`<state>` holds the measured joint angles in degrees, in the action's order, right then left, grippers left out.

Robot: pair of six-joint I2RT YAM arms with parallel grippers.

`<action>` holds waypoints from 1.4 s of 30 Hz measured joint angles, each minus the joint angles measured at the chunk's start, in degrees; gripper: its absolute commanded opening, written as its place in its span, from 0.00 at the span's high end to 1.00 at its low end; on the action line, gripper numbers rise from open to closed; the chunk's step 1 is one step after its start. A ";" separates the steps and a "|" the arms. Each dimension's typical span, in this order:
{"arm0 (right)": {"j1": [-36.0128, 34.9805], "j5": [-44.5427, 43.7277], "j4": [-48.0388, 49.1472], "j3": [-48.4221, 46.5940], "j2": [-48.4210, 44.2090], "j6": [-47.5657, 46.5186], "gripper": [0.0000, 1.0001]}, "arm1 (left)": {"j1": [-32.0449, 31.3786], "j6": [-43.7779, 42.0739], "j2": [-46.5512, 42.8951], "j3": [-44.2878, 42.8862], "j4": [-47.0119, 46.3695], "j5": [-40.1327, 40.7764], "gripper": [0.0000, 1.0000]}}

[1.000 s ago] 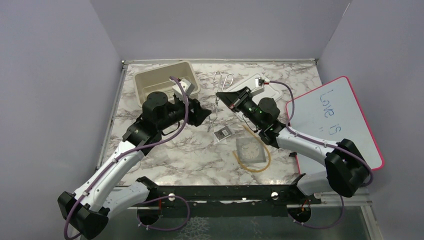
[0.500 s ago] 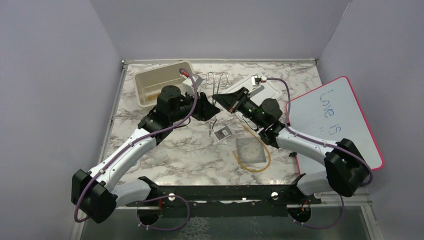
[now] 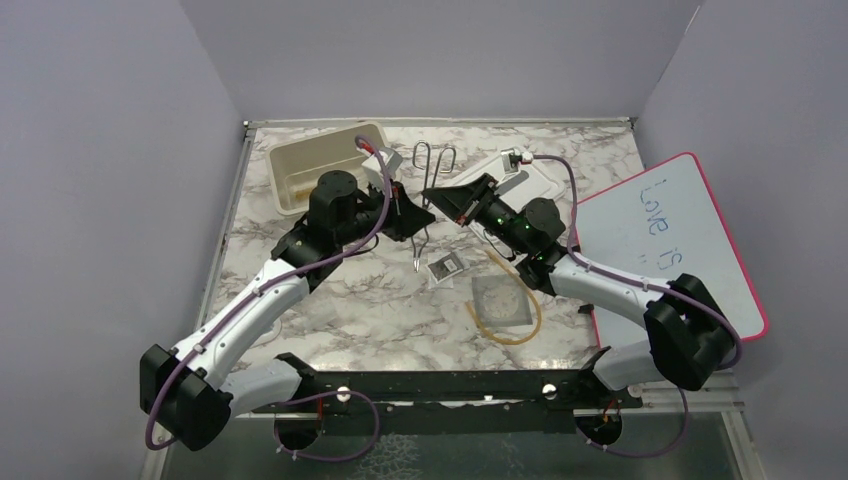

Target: Organize the chemistry lab equipment

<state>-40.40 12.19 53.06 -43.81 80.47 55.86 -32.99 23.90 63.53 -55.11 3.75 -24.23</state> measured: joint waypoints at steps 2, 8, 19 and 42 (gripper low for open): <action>0.00 -0.07 -0.20 0.02 -0.11 0.33 0.61 | 0.02 -1.86 0.00 -0.59 1.29 0.28 1.00; -0.04 -2.32 -4.31 0.33 -3.69 -0.48 0.50 | -0.09 -11.23 0.02 -2.73 7.26 1.68 1.00; -0.04 -9.38 -17.07 1.14 -13.92 -4.50 0.47 | 3.56 -26.82 7.21 -16.92 17.07 8.76 1.00; -0.04 -15.72 -38.23 4.28 -22.71 -8.79 0.48 | 29.57 -76.59 38.21 -43.10 45.94 0.52 1.00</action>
<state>-40.45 -3.53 14.83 -39.53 57.76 47.07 -3.42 -52.69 101.73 -98.21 49.69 -23.70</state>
